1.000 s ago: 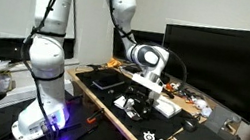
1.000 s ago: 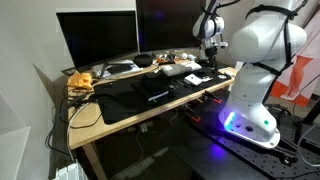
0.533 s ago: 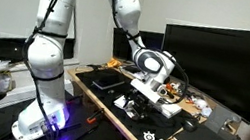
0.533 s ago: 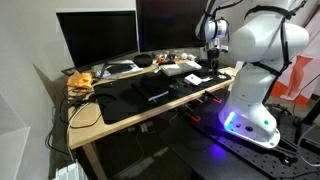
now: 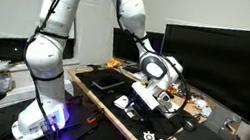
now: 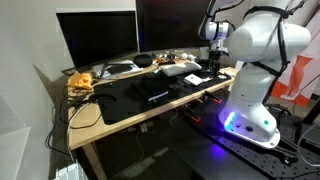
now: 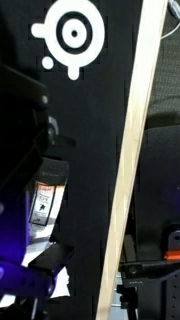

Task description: Move the white box to the left.

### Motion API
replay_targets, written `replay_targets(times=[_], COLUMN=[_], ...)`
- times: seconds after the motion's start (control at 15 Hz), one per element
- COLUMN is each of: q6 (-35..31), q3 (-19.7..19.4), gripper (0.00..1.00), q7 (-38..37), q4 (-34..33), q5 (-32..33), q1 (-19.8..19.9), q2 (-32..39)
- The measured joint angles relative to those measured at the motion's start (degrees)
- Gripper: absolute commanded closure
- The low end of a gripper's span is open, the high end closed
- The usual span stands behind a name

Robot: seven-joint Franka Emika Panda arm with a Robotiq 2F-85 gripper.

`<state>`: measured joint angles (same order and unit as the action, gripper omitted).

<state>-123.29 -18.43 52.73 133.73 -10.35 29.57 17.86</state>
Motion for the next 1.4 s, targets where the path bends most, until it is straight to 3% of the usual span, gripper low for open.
replay_targets(times=[0.67, 1.4], q6=[0.27, 3.12], q3=[0.56, 0.58], gripper=[1.00, 1.00], q7=[0.04, 2.38], q4=[-3.08, -7.16], q5=[-8.58, -14.00], q1=[1.69, 8.80], q2=[2.42, 3.07])
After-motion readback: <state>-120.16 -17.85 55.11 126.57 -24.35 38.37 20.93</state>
